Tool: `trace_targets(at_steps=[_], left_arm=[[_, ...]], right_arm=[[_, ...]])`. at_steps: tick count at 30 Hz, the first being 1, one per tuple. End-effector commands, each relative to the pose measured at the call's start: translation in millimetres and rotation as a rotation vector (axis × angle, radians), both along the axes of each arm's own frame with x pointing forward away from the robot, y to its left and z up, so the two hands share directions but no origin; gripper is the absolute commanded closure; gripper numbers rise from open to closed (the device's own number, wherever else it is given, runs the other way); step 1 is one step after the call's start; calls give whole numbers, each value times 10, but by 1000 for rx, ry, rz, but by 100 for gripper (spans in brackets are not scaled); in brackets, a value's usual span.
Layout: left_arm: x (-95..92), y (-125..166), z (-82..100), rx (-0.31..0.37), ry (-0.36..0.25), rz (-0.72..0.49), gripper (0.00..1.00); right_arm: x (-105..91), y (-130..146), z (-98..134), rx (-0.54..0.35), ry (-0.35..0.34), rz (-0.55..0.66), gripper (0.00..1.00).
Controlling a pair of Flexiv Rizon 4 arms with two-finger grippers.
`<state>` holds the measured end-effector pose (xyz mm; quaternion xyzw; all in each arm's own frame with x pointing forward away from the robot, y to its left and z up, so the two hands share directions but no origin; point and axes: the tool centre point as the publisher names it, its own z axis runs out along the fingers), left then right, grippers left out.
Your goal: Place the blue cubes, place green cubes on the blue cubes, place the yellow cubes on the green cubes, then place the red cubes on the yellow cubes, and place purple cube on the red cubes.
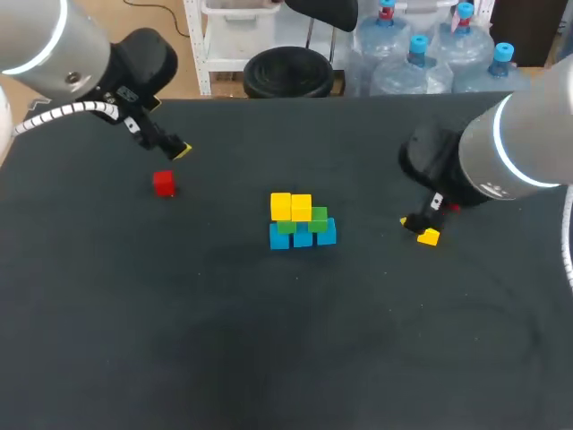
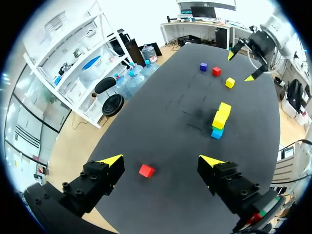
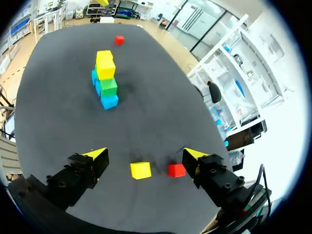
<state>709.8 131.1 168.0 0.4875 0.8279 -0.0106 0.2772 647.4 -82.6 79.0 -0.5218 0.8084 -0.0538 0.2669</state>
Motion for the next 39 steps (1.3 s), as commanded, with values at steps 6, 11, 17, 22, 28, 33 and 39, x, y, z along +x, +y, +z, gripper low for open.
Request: trace_targets(at_steps=[6, 11, 17, 22, 28, 33, 39], left_arm=[[17, -2, -2, 0, 2, -2, 0], [17, -2, -2, 0, 2, -2, 0], [17, -2, -2, 0, 2, -2, 0], [17, -2, -2, 0, 2, -2, 0], [17, -2, -2, 0, 2, -2, 0], [17, -2, -2, 0, 2, -2, 0], [17, -2, -2, 0, 2, -2, 0]], right_arm=[[43, -238, -48, -134, 140, 6, 0], [126, -291, -227, -88, 225, 44, 0], [211, -257, -428, -113, 283, 103, 0], [229, -232, -528, -164, 327, 126, 0], [232, -231, -636, -168, 360, 112, 0], [217, -283, -719, -170, 384, 105, 0], [226, -357, -785, -167, 409, 92, 0]])
